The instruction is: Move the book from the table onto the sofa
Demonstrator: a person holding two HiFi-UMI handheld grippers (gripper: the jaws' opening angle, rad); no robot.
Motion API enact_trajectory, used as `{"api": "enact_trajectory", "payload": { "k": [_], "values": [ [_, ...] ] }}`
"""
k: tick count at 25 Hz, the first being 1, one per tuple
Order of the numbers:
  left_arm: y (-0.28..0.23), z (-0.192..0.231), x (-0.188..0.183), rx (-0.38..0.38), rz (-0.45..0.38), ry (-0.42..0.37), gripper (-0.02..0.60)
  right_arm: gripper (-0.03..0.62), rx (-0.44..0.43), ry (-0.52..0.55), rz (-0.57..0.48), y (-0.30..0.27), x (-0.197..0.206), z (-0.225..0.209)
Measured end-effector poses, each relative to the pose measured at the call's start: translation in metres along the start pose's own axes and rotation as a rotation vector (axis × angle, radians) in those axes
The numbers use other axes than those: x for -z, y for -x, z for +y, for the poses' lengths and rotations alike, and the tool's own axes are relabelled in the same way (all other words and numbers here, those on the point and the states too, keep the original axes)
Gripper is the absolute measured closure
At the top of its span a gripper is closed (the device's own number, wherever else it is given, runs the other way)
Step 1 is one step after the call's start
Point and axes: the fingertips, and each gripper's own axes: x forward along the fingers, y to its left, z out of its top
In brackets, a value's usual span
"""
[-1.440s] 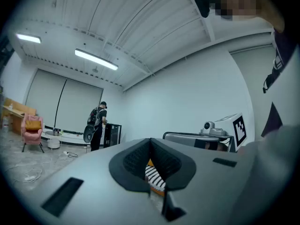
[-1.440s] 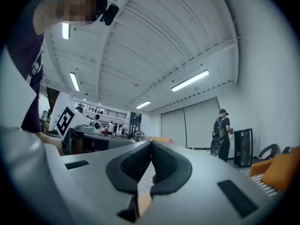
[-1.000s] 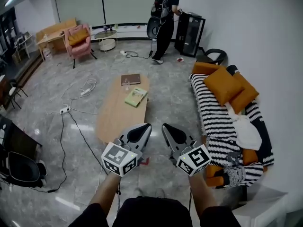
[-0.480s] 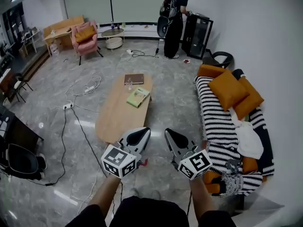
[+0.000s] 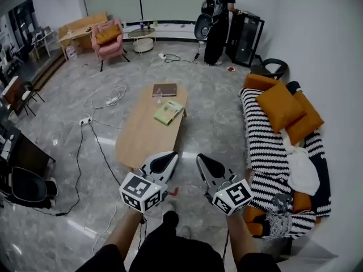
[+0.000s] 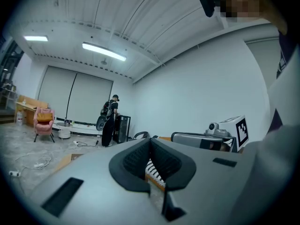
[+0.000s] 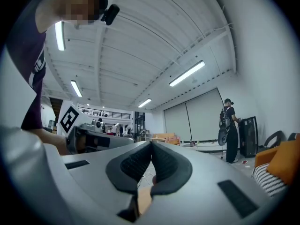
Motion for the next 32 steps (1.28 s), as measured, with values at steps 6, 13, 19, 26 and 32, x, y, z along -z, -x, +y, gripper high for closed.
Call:
{"api": "enact_trajectory", "payload": {
  "k": [6, 13, 19, 26, 32],
  "values": [
    [-0.031, 0.022, 0.003, 0.005, 0.008, 0.003, 0.566, 0.571, 0.008, -0.020, 0.009, -0.020, 0.012, -0.030],
    [-0.066, 0.064, 0.004, 0.015, 0.020, 0.018, 0.566, 0.571, 0.029, -0.044, 0.026, -0.059, 0.022, -0.064],
    [-0.088, 0.103, 0.006, 0.018, 0.034, 0.036, 0.566, 0.571, 0.040, -0.068, 0.041, -0.093, 0.033, -0.088],
    [-0.115, 0.154, 0.002, 0.032, 0.047, 0.053, 0.566, 0.571, 0.059, -0.077, 0.057, -0.142, 0.036, -0.115],
    [-0.135, 0.193, -0.002, 0.048, 0.057, 0.052, 0.566, 0.571, 0.078, -0.079, 0.059, -0.180, 0.037, -0.136]
  ]
}}
